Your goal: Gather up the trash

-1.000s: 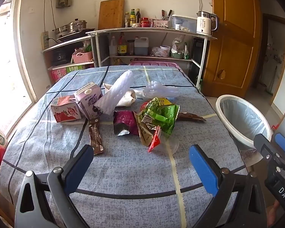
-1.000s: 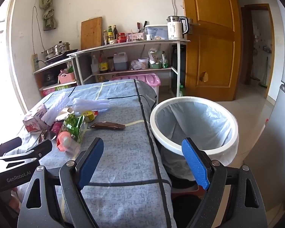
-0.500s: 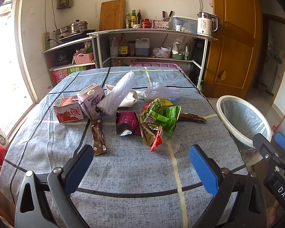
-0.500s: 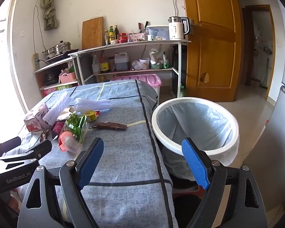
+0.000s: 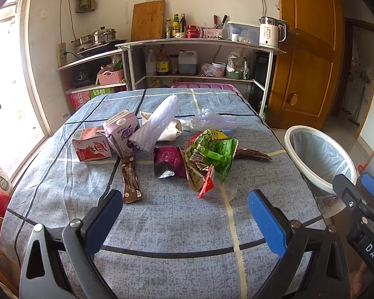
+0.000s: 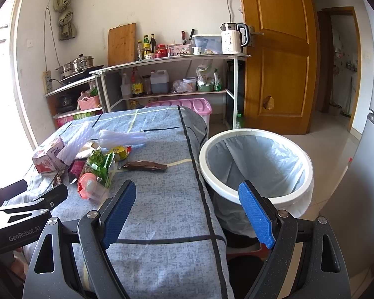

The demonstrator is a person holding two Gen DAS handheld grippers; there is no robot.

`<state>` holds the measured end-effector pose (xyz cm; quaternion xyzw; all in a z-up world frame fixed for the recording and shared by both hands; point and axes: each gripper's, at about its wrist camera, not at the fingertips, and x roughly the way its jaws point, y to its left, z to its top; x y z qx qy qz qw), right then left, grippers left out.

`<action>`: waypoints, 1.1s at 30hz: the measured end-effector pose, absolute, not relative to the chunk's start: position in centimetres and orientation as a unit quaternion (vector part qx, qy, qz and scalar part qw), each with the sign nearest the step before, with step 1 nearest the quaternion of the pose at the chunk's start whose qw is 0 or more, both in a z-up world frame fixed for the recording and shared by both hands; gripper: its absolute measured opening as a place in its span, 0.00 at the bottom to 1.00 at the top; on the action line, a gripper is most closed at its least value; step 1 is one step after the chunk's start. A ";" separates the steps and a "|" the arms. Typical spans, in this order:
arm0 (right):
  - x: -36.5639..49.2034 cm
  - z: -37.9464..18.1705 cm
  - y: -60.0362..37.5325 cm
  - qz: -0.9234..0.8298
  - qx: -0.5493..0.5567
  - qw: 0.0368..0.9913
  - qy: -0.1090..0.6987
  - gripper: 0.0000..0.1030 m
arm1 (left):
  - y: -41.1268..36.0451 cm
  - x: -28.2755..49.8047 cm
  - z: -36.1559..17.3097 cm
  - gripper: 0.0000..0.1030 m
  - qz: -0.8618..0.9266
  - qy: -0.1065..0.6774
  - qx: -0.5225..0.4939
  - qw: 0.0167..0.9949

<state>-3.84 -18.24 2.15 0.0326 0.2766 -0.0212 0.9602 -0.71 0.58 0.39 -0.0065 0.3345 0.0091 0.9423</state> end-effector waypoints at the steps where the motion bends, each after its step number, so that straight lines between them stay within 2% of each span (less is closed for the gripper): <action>1: -3.8 2.1 -18.3 -0.020 0.033 0.960 0.276 0.82 | 0.6 -0.8 0.4 0.99 0.009 0.334 -0.007 0.942; 33: -4.0 2.4 -17.9 -0.019 0.031 0.961 0.273 0.82 | 0.9 -1.0 0.5 0.99 0.010 0.334 -0.007 0.942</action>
